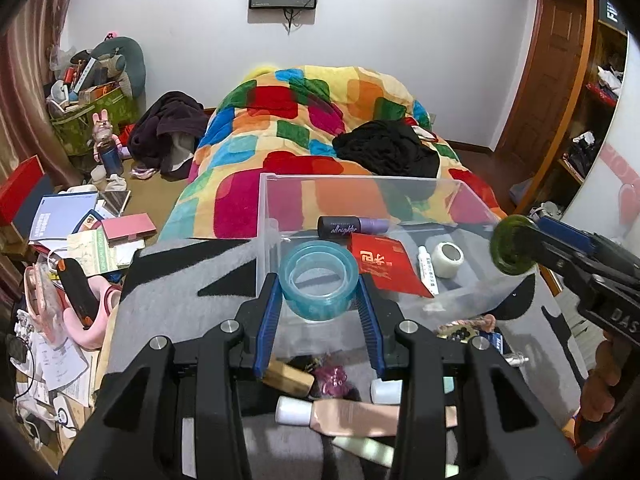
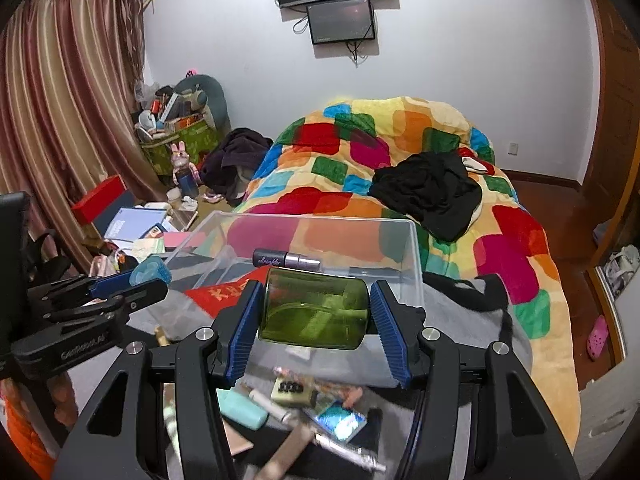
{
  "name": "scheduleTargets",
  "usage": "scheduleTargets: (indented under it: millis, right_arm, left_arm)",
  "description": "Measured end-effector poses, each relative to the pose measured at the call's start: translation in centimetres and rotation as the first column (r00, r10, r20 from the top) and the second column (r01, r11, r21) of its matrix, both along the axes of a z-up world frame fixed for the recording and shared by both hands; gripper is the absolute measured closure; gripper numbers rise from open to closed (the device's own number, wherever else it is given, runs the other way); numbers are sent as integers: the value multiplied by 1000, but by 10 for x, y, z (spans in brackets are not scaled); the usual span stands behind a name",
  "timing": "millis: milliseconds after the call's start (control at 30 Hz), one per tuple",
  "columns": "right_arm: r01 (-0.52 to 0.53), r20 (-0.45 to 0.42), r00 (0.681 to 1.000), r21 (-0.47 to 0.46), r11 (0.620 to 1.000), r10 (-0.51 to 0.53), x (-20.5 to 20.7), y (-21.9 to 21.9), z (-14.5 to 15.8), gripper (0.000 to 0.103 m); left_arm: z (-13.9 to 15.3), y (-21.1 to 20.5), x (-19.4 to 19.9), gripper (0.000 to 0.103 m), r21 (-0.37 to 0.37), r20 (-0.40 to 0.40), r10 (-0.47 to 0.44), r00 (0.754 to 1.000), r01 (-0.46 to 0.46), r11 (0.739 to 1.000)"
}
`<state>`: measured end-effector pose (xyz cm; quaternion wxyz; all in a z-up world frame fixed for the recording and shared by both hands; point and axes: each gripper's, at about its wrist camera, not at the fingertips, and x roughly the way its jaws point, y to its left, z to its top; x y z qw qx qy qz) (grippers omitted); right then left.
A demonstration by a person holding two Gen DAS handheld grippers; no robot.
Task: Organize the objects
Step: 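Place the green bottle and teal tape roll into the clear box, release both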
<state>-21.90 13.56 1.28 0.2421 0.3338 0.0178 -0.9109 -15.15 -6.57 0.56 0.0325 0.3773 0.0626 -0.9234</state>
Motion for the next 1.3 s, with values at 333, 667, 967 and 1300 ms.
scheduleTargets:
  millis: [333, 667, 967, 1300]
  right_arm:
    - [-29, 76, 997, 51, 998, 25, -36, -28, -26, 52]
    - [-71, 137, 989, 107, 992, 56, -46, -46, -49, 51]
    - [-99, 157, 984, 115, 988, 81, -40, -47, -45, 49]
    - [-103, 84, 992, 113, 988, 94, -10, -34, -24, 41]
  left_arm:
    - [-12, -4, -18, 65, 52, 46, -35, 998, 33, 998]
    - [-17, -1, -24, 64, 69, 71, -54, 996, 49, 996]
    - [-7, 3, -12, 51, 58, 46, -60, 997, 57, 997]
    - [8, 1, 16, 36, 28, 0, -49, 999, 49, 998]
